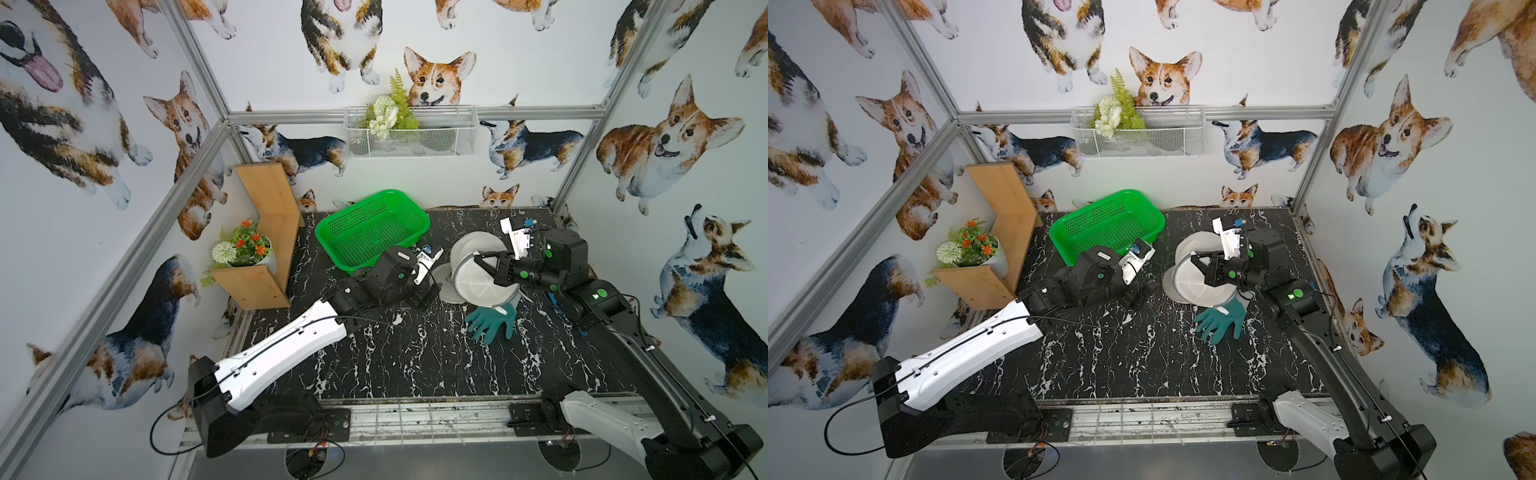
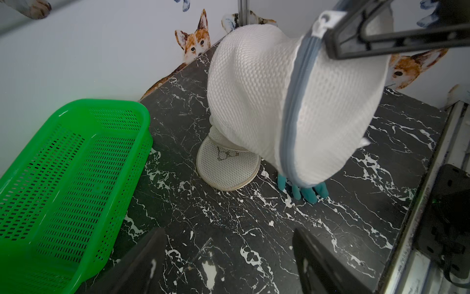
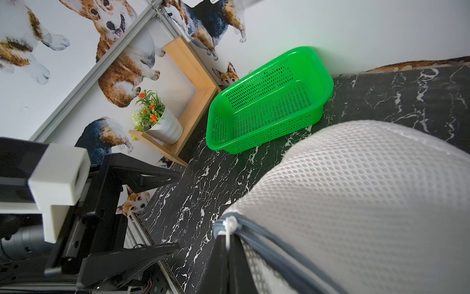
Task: Turn the laundry bag inside out
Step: Zip the zipper on the laundry bag.
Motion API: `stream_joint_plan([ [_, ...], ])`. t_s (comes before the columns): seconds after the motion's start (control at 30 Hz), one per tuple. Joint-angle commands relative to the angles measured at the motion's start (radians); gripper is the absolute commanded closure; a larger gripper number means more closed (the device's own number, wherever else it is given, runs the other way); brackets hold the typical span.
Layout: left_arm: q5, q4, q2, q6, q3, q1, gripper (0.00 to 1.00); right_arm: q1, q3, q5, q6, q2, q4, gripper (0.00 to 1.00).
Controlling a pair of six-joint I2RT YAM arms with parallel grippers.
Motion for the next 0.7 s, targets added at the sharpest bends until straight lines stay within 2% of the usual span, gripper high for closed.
stream_joint_plan([
  [0.0,0.038,0.046,-0.006,0.036,0.025,-0.009,0.16,0.001,-0.002,0.0,-0.048,0.006,-0.017,1.0],
  [0.13,0.173,0.115,0.006,0.054,0.062,-0.016,0.16,0.017,0.001,-0.007,-0.069,0.018,-0.029,1.0],
  [0.2,0.197,0.1,0.032,0.046,0.09,-0.017,0.16,0.035,0.006,-0.014,-0.074,0.023,-0.028,1.0],
  [0.37,0.162,0.003,0.094,0.068,0.154,-0.017,0.2,0.083,0.001,-0.038,-0.072,0.026,-0.007,1.0],
  [0.5,0.131,-0.073,0.125,0.098,0.191,-0.018,0.33,0.094,-0.005,-0.051,-0.066,0.012,0.019,1.0],
  [0.57,0.143,-0.077,0.132,0.1,0.197,-0.017,0.38,0.095,-0.004,-0.064,-0.06,0.009,0.027,1.0],
  [0.67,0.172,-0.039,0.129,0.081,0.185,-0.017,0.38,0.099,0.0,-0.076,-0.048,0.008,0.032,1.0],
])
